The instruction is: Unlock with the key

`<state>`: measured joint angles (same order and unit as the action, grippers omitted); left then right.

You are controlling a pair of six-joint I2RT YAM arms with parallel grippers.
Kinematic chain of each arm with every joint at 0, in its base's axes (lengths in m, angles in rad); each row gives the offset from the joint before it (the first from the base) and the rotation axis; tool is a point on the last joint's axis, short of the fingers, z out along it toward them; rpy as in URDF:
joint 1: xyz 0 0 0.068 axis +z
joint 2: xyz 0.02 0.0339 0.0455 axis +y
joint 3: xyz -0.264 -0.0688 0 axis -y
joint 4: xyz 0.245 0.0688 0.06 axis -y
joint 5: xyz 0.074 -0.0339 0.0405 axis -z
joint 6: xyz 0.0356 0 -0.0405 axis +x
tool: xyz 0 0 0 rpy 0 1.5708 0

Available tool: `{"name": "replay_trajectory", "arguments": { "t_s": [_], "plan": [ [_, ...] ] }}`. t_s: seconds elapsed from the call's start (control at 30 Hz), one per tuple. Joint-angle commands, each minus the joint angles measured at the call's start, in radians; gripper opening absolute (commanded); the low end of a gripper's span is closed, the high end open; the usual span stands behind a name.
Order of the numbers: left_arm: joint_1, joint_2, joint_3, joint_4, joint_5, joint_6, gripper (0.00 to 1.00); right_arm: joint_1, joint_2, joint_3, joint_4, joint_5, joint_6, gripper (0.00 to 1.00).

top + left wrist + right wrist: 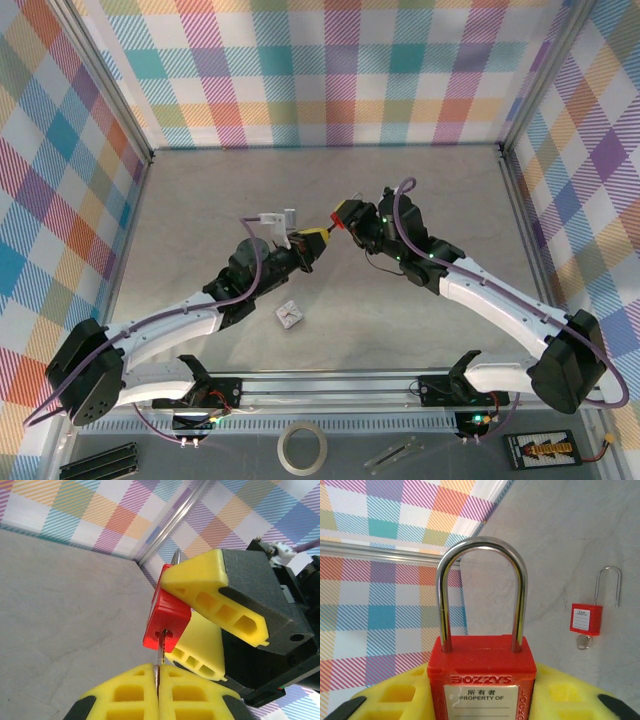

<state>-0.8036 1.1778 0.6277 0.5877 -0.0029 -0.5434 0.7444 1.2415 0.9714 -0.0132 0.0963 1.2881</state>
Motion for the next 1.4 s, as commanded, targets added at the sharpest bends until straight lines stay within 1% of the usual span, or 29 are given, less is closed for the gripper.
{"name": "replay_trajectory", "arguments": {
  "t_s": [0.0,0.17,0.4,0.57,0.73,0.93,1.1,1.13,1.2,1.27,1.37],
  "plan": [
    [-0.024,0.026,0.008,0.315,-0.097,0.0,0.0,0.07,-0.014,-0.039,-0.014,-0.226,0.065,0.21],
    [-0.066,0.061,0.008,0.364,-0.145,0.064,0.0,0.069,-0.016,-0.044,0.01,-0.239,0.111,0.21],
    [-0.117,0.078,0.065,0.325,-0.183,0.194,0.0,0.066,-0.011,-0.066,0.024,-0.249,0.154,0.21],
    [-0.117,0.089,0.1,0.305,-0.145,0.219,0.0,0.068,0.0,-0.047,-0.008,-0.255,0.13,0.21],
    [-0.078,0.075,0.111,0.299,-0.066,0.173,0.0,0.071,0.019,0.0,-0.077,-0.266,0.031,0.21],
    [-0.068,0.047,0.156,0.199,-0.022,0.275,0.0,0.082,0.045,0.041,-0.156,-0.27,-0.056,0.21],
    [-0.06,0.02,0.208,0.087,0.001,0.364,0.0,0.092,0.05,0.069,-0.217,-0.239,-0.116,0.21],
    [-0.052,0.017,0.222,0.065,0.016,0.366,0.0,0.096,0.049,0.077,-0.229,-0.227,-0.131,0.21],
    [-0.016,0.023,0.24,0.051,0.049,0.316,0.0,0.103,0.049,0.082,-0.24,-0.211,-0.149,0.21],
    [0.03,0.037,0.222,0.121,0.097,0.224,0.0,0.108,0.05,0.086,-0.244,-0.201,-0.154,0.21],
    [0.044,0.055,0.203,0.19,0.106,0.169,0.0,0.108,0.05,0.081,-0.221,-0.207,-0.14,0.21]
  ]
}}
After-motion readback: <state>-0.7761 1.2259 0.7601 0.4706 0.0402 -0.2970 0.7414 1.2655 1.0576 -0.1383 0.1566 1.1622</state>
